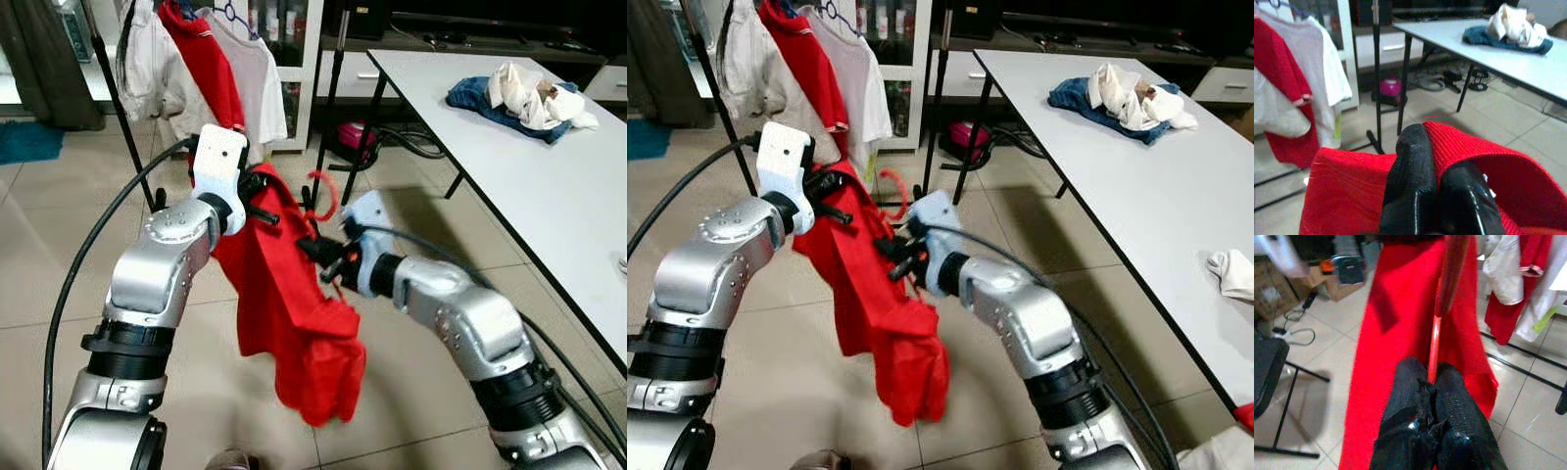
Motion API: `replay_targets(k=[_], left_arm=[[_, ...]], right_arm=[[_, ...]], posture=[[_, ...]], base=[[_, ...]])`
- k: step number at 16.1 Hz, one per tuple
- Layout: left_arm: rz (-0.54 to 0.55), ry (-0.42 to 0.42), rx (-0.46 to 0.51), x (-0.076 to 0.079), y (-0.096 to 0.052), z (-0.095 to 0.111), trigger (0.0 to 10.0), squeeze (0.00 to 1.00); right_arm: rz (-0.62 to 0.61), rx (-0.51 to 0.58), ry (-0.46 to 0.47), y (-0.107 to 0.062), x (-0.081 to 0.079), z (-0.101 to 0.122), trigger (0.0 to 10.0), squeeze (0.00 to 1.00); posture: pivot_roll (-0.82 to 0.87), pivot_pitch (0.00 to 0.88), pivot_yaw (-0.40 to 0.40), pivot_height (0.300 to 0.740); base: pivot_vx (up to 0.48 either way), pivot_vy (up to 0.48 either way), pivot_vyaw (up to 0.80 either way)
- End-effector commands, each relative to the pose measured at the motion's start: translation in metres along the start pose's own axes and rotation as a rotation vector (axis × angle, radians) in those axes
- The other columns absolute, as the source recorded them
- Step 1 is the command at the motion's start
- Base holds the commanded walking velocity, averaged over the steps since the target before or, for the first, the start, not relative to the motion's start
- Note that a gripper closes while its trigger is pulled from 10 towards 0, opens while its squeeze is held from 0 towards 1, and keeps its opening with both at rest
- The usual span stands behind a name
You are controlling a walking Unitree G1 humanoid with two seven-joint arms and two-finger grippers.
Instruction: Hang hanger
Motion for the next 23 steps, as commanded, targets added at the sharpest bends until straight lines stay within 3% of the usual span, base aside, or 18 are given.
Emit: replay_targets(k=[1,2,3,4,5,6,12,15,16,17,20,23], left_arm=[[0.002,0.024,0.000,0.005,0.004,0.006,0.0,0.00],[0.019,0.027,-0.012,0.004,0.004,0.003,0.0,0.00],[0.043,0.038,-0.027,0.001,0.003,0.001,7.4,0.00],[0.015,0.015,-0.036,0.002,0.002,-0.002,10.0,0.00],[-0.001,-0.001,-0.040,0.004,0.002,-0.003,10.0,0.74],[-0.022,-0.022,-0.048,0.004,-0.001,-0.005,10.0,1.00],[-0.019,-0.049,-0.070,-0.008,-0.008,-0.010,10.0,1.00],[-0.008,-0.003,-0.159,-0.018,-0.013,-0.019,10.0,1.00],[-0.018,0.044,-0.174,-0.018,-0.014,-0.020,10.0,1.00],[-0.074,0.183,-0.186,-0.012,-0.016,-0.017,10.0,1.00],[-0.152,0.217,-0.190,0.001,-0.019,-0.013,10.0,1.00],[-0.275,0.397,-0.298,0.009,-0.030,-0.023,10.0,1.00]], right_arm=[[0.002,0.010,-0.015,-0.003,-0.002,0.004,10.0,0.00],[-0.003,0.015,-0.009,-0.003,-0.001,0.005,10.0,0.00],[-0.008,0.018,-0.006,-0.003,0.000,0.006,10.0,0.00],[-0.011,0.020,-0.003,-0.003,0.001,0.007,10.0,0.00],[-0.012,0.020,-0.002,-0.004,0.001,0.007,10.0,0.00],[-0.016,0.020,0.002,-0.004,0.003,0.006,10.0,0.00],[-0.058,-0.004,0.078,-0.006,0.012,-0.003,10.0,0.00],[-0.067,0.002,0.078,-0.008,0.013,-0.004,10.0,0.00],[-0.075,0.002,0.075,-0.009,0.014,-0.004,10.0,0.00],[-0.101,-0.009,0.078,-0.008,0.016,-0.007,10.0,0.00],[-0.122,-0.026,0.089,-0.007,0.017,-0.012,10.0,0.00],[-0.155,-0.053,0.105,-0.010,0.021,-0.020,10.0,0.00]], posture=[[-0.03,0.000,-0.100,0.740],[-0.03,0.000,-0.099,0.740],[-0.03,0.000,-0.099,0.740],[-0.03,0.000,-0.099,0.740],[-0.03,0.000,-0.099,0.740],[-0.03,0.000,-0.100,0.740],[-0.02,0.000,-0.097,0.740],[-0.03,0.000,-0.087,0.740],[-0.02,0.000,-0.085,0.740],[-0.02,0.000,-0.080,0.740],[-0.02,0.000,-0.068,0.740],[-0.02,0.000,-0.060,0.740]], base=[[0.000,0.000,0.00],[0.000,0.000,0.00],[0.000,0.000,0.00],[0.000,0.000,0.00],[0.000,0.000,0.00],[0.000,0.000,0.00],[0.000,0.000,0.00],[0.000,0.000,0.00],[0.000,0.000,0.00],[0.000,0.000,0.00],[0.000,0.000,0.00],[0.000,0.000,0.00]])
Point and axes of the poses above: a point about 5 cm out from each wrist's last joint towards the gripper, its own y axis pointing out of the wrist towards the gripper, its own z axis along the axis of the wrist's last joint, x = y × z, the point moved 4 cm from there along y, pointing out of the wrist towards the gripper, and after that the axes turned 9 degrees about -y, right-handed, at the moved point
